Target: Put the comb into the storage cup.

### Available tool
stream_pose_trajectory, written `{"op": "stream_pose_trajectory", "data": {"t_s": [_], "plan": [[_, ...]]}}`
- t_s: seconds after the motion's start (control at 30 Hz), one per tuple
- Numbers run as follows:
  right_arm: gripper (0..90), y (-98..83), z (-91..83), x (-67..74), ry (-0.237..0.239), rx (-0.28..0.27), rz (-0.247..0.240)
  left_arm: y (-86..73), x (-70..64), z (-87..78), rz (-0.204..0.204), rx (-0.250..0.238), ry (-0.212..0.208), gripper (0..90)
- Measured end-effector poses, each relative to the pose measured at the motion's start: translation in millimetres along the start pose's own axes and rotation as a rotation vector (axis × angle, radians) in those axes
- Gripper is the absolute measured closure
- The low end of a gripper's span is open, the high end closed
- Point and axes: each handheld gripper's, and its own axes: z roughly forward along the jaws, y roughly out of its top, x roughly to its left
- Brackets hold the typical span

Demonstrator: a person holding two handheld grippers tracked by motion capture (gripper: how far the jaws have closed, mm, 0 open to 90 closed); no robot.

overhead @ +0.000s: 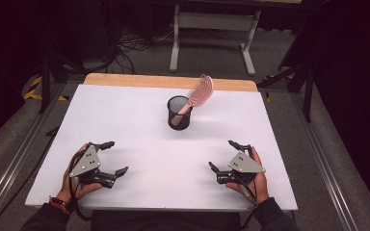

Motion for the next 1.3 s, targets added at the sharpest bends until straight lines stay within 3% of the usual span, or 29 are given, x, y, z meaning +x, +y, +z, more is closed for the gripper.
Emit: {"op": "stream_pose_trajectory", "data": {"t_s": [0.13, 0.4, 0.5, 0.7, 1.3], "plan": [[3.6, -8.4, -3.6, -0.3, 0.009, 0.007, 0.035, -0.2, 0.7, 0.3, -0.003, -0.001, -0.001, 7.1], [2.4, -21.2, -10.7, -2.6, 0.029, 0.025, 0.058, 0.3, 3.5, 0.6, -0.014, -0.008, 0.002, 7.0], [2.3, -22.2, -12.1, -6.9, 0.034, 0.003, 0.098, 0.4, 4.4, 0.7, -0.013, -0.006, 0.006, 7.1], [2.4, -20.2, -13.5, -7.5, 0.033, -0.007, 0.091, -0.1, 1.9, 1.5, -0.006, 0.003, 0.004, 7.1], [3.6, -17.0, -14.1, -7.3, -0.045, -0.008, 0.073, -1.2, 2.6, 0.1, -0.006, -0.005, -0.005, 7.0]]}}
